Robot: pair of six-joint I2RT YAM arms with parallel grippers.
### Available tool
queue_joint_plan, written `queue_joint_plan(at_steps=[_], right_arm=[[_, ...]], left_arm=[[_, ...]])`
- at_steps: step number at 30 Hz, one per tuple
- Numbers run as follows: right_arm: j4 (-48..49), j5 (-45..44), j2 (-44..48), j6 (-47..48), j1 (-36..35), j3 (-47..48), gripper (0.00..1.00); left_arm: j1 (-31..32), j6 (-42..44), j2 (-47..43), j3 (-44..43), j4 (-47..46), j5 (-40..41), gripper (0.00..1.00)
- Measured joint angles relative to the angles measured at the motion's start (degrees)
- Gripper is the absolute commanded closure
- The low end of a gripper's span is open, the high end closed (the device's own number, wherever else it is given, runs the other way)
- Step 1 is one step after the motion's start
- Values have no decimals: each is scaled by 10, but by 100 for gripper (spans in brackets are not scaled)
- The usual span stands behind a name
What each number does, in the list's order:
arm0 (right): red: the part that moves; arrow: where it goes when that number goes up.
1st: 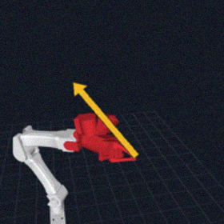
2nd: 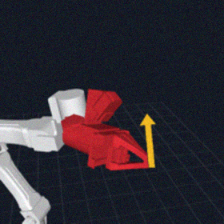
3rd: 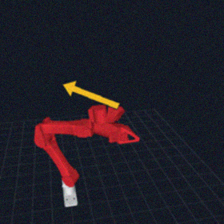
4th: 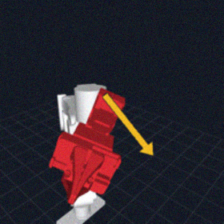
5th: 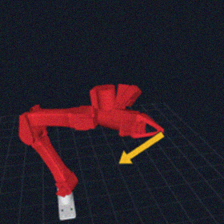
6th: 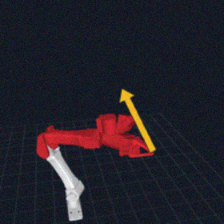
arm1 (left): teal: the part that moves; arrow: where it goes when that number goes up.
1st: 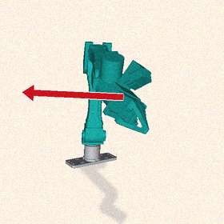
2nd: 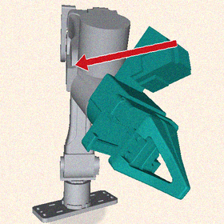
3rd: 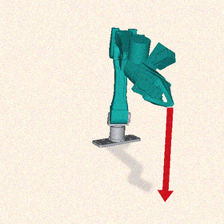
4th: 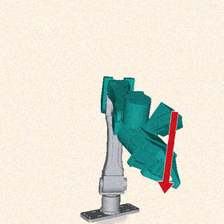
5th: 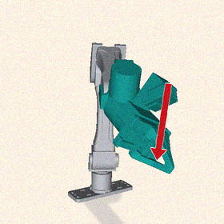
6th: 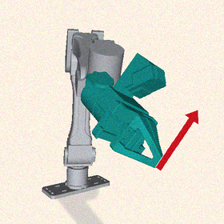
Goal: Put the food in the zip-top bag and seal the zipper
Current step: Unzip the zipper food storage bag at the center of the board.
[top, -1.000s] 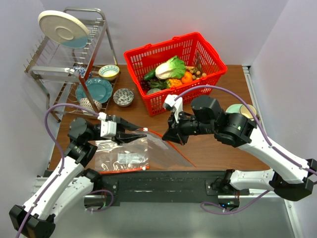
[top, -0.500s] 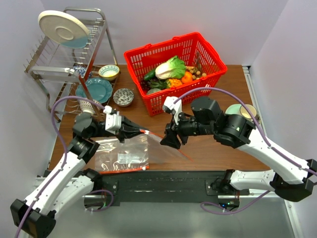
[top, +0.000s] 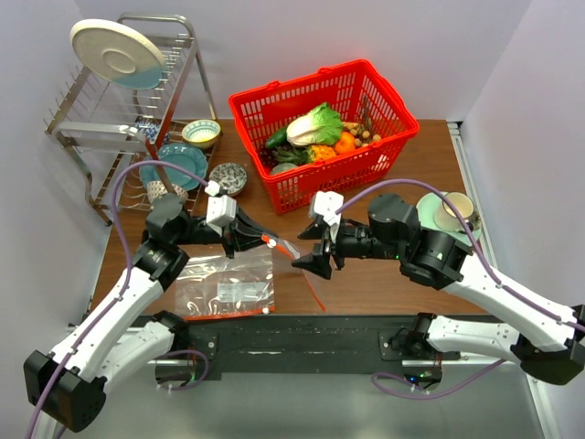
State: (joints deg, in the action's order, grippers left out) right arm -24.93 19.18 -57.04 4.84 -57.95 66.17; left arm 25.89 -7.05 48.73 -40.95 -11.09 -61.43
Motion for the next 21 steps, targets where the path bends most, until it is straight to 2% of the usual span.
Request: queue_joint_plan(at_steps=[4, 12, 21], right_arm=[[35, -15, -5, 9, 0, 1, 45], [63, -33, -44, 19, -9, 5, 45], [80, -68, -71, 43, -37, 13, 50]], left_arm=[[0, 0, -3, 0, 0, 0, 100], [0, -3, -4, -1, 0, 0, 100], [0, -8, 3, -21, 27, 14, 100]])
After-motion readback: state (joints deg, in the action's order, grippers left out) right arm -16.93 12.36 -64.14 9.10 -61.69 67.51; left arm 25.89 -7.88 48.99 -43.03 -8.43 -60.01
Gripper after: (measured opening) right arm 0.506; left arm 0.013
